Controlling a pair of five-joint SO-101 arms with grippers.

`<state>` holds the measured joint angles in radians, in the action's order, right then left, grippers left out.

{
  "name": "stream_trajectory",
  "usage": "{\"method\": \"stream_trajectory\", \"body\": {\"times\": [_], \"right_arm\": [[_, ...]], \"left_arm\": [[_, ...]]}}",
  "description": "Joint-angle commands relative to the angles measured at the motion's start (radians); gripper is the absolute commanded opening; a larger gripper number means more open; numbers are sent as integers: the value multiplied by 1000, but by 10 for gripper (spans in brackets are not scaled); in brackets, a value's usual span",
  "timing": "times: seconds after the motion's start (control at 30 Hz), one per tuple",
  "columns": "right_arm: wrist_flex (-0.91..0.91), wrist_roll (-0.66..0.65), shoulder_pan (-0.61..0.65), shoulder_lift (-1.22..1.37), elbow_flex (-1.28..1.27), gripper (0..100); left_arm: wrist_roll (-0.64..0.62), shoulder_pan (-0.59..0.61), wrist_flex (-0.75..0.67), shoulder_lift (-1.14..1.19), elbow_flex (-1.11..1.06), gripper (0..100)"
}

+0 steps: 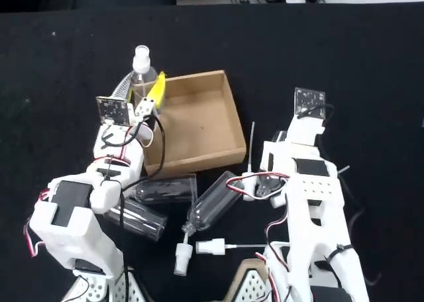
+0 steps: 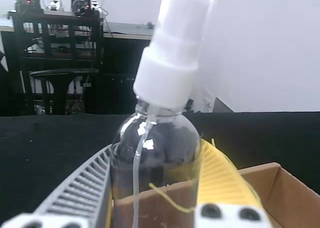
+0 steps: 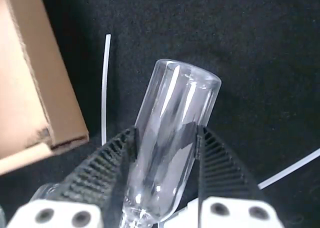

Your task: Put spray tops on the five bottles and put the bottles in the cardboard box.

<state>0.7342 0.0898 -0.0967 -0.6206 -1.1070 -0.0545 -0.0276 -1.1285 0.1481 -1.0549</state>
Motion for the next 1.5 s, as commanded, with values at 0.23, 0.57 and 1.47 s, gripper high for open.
{"method": "stream_trajectory", "body": {"times": [0.23, 0.57, 1.47], "right_arm": [[-26, 5, -26, -47, 1, 155], [-26, 5, -26, -47, 1, 155], [-26, 5, -26, -47, 1, 155]], "left_arm": [[-3, 2, -18, 3, 90, 40], [-3, -27, 3, 17, 110, 40], [-3, -2, -97, 341, 268, 224]]}}
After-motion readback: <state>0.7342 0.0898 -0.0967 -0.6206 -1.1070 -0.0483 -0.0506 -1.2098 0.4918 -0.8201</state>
